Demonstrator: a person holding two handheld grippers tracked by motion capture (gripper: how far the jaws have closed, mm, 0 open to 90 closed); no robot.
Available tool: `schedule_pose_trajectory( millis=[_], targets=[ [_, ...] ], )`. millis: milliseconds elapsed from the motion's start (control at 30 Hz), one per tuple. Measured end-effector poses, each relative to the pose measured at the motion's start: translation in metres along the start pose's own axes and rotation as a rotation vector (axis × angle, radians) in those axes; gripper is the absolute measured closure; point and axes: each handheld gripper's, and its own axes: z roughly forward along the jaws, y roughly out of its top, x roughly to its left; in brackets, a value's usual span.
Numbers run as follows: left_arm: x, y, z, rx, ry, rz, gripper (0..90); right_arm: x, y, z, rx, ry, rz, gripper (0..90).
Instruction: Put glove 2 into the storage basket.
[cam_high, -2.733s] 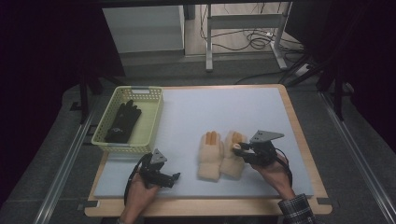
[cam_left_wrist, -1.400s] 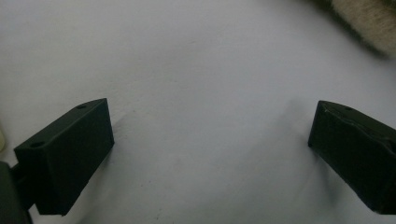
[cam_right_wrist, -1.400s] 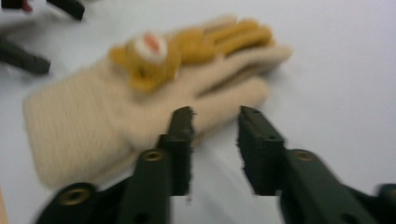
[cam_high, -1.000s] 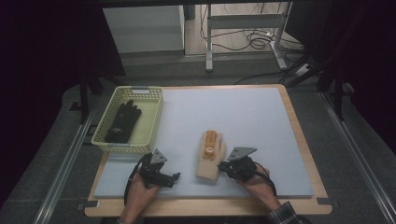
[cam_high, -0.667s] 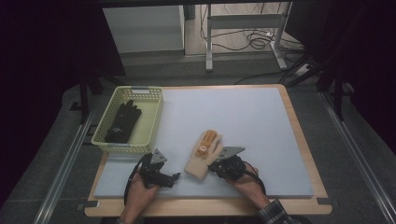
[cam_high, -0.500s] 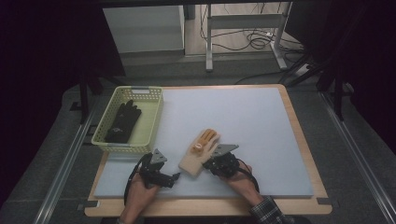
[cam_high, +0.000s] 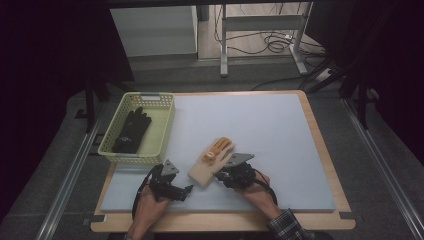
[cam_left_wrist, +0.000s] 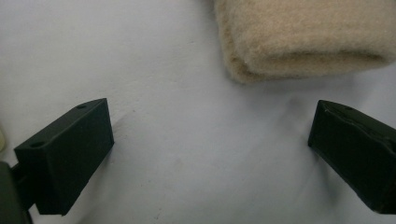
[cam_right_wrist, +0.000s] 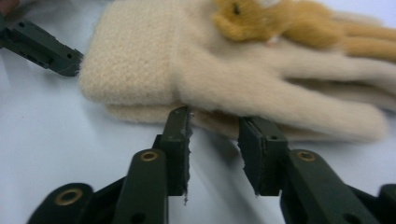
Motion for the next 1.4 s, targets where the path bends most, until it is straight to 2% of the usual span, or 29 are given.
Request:
schedule_pose_trajectory(
  millis=[133,167,333,467,800,967,1200,1400],
  targets=[
    [0.0,0.0,0.0,0.001,0.0,0.0,0.2,-0.007,-0.001,-0.012,-0.004,-0.018,0.007,51.4],
    [0.0,0.0,0.0,0.004,0.0,0.003,0.2,-0.012,-0.003,-0.018,-0.011,-0.024,0.026,45.9],
    [0.0,0.0,0.0,0.004,-0.001,0.002,0.2,-0.022,-0.008,-0.031,-0.021,-0.049,0.057,37.4],
    [0.0,0.0,0.0,0.005,-0.001,0.002,0.2,-0.036,-0.016,-0.046,-0.03,-0.078,0.093,29.5],
    [0.0,0.0,0.0,0.007,-0.001,0.002,0.3,-0.054,-0.032,-0.07,-0.042,-0.146,0.133,23.3],
    [0.001,0.0,0.0,0.003,-0.003,-0.002,0.6,-0.066,-0.05,-0.08,-0.025,-0.187,0.162,20.1],
    [0.001,0.0,0.0,0.003,-0.004,-0.004,0.8,-0.079,-0.069,-0.086,-0.008,-0.211,0.223,14.7],
    [0.001,0.0,0.0,0.004,-0.006,-0.004,0.8,-0.084,-0.085,-0.087,0.03,-0.268,0.228,9.2]
  ],
)
